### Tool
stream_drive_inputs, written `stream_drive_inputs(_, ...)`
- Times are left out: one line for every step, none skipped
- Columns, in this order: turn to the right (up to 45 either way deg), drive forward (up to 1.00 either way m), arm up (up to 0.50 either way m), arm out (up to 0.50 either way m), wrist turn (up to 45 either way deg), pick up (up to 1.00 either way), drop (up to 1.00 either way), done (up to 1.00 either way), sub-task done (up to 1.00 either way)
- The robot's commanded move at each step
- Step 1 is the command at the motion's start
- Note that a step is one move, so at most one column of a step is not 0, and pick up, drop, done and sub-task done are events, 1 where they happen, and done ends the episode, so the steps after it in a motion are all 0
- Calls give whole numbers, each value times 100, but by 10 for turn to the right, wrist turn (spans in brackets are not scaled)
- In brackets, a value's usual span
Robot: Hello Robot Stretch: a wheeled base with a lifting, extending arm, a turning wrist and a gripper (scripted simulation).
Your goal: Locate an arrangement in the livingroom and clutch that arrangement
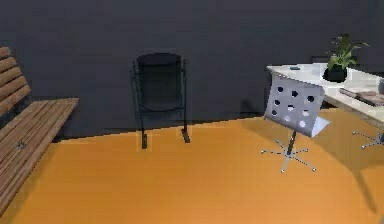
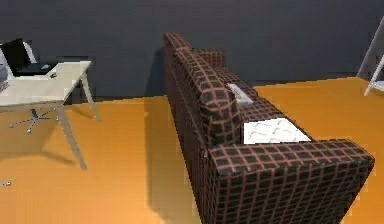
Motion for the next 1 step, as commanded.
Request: stream_drive_inputs(60, 0, 0, 0, 0, 0, 0, 0, 0)
